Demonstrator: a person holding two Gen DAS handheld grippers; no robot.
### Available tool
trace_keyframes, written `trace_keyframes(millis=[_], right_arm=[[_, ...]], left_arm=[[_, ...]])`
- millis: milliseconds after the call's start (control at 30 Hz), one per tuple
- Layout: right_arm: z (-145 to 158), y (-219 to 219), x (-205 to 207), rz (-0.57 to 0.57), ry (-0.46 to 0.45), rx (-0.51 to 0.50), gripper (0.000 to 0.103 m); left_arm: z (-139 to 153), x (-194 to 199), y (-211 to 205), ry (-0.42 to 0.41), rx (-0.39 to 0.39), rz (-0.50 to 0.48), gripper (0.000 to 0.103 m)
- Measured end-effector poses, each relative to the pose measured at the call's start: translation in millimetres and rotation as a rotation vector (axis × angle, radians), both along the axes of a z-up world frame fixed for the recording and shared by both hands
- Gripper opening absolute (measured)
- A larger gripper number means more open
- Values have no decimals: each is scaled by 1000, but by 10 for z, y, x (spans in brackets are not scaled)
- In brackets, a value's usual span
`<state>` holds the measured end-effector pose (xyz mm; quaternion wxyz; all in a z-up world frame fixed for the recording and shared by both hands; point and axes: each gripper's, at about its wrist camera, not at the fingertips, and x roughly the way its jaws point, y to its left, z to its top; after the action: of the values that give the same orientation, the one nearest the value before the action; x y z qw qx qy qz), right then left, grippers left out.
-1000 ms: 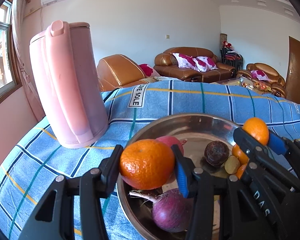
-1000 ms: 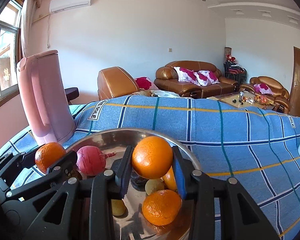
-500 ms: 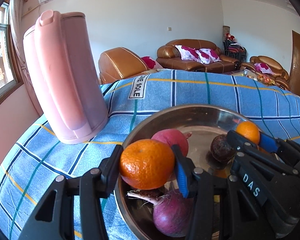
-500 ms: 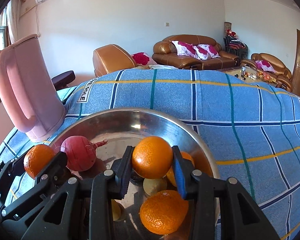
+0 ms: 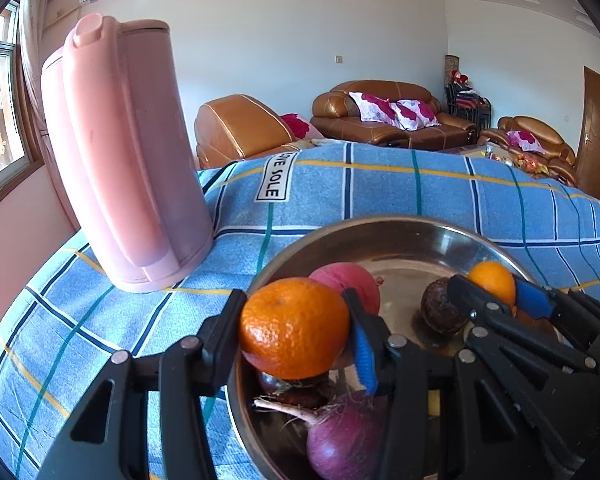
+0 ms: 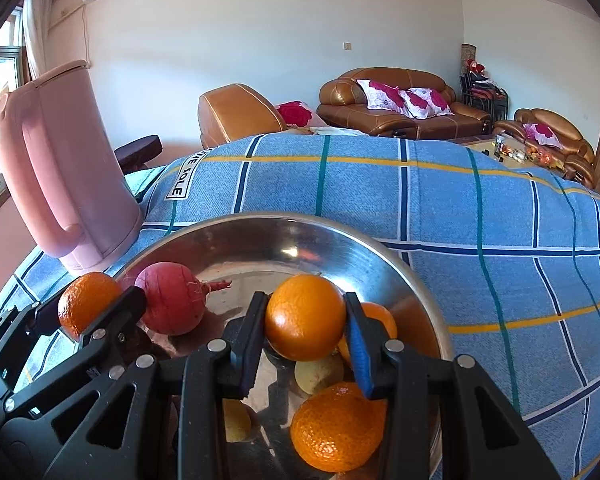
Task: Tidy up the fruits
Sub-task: 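Lower the oranges into the bowl and open both tools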
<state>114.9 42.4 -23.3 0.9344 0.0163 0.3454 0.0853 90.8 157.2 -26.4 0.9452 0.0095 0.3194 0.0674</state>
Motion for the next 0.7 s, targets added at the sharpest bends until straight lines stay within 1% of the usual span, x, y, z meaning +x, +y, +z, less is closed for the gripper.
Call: trace_keyframes(millis=[233,367,400,433,500,700], right_arm=[[51,-190,-118,-16,-50,80,41],[81,-249,-175,-30,-77,107,41],[84,-264,-186,-27,-81,116,43],[81,-268,-186,-25,-78,117,46],[74,-242,-166,-10,-65,122,48],[67,-234,-168,4,-67,133,48]], left_arm=[[2,-16,-68,0,8,-26,50],[8,-41,-89,2,-28,-56,50],[6,-44,-111,3,-26,-65,50],[3,-41,-133,4,-18,-68,50],[-2,-44,-155,6,-16,-74,50],[3,-38,-150,5,-13,-67,50]])
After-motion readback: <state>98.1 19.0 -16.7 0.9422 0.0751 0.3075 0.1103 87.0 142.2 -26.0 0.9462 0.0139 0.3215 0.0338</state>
